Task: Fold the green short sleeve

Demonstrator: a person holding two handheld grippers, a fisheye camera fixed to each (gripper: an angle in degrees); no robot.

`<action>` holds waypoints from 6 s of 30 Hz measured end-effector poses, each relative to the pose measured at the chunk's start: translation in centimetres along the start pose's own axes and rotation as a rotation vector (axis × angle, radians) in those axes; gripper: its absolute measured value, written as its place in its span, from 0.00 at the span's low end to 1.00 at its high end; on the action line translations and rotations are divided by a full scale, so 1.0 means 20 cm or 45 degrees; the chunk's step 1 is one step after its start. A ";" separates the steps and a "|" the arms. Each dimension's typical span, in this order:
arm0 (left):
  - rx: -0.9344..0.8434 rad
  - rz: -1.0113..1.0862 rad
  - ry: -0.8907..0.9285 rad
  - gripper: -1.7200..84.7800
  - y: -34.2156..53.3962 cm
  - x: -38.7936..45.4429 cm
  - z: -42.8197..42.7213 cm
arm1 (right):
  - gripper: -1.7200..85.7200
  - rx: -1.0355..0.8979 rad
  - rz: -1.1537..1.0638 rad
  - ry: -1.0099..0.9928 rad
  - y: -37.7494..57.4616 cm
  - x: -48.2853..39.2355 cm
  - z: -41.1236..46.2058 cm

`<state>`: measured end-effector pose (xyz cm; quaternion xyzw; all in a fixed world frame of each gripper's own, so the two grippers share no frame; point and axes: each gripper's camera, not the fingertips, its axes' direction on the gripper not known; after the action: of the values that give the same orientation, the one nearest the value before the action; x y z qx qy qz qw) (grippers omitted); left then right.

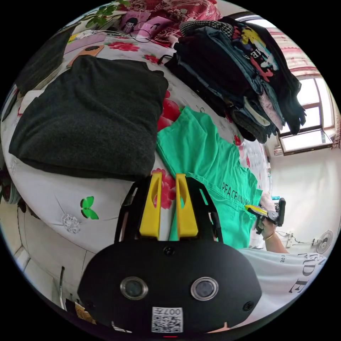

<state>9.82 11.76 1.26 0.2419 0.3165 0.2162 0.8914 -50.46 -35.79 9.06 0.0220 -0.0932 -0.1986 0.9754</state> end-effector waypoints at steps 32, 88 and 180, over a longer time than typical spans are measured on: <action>0.400 -0.701 0.348 0.01 0.42 -0.30 -0.20 | 0.02 0.142 0.123 -0.444 0.46 -0.09 -0.09; -0.197 0.769 -0.223 0.01 0.32 1.87 -0.10 | 0.07 0.404 1.277 -0.332 0.94 1.25 0.34; -0.381 0.739 -0.199 0.01 0.21 1.95 0.07 | 0.03 -0.059 -0.207 0.476 1.02 0.14 0.47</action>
<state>37.27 35.63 -13.32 0.2042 0.1300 0.4858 0.8399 -41.82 -18.14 20.32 0.0433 0.0962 -0.2711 0.9568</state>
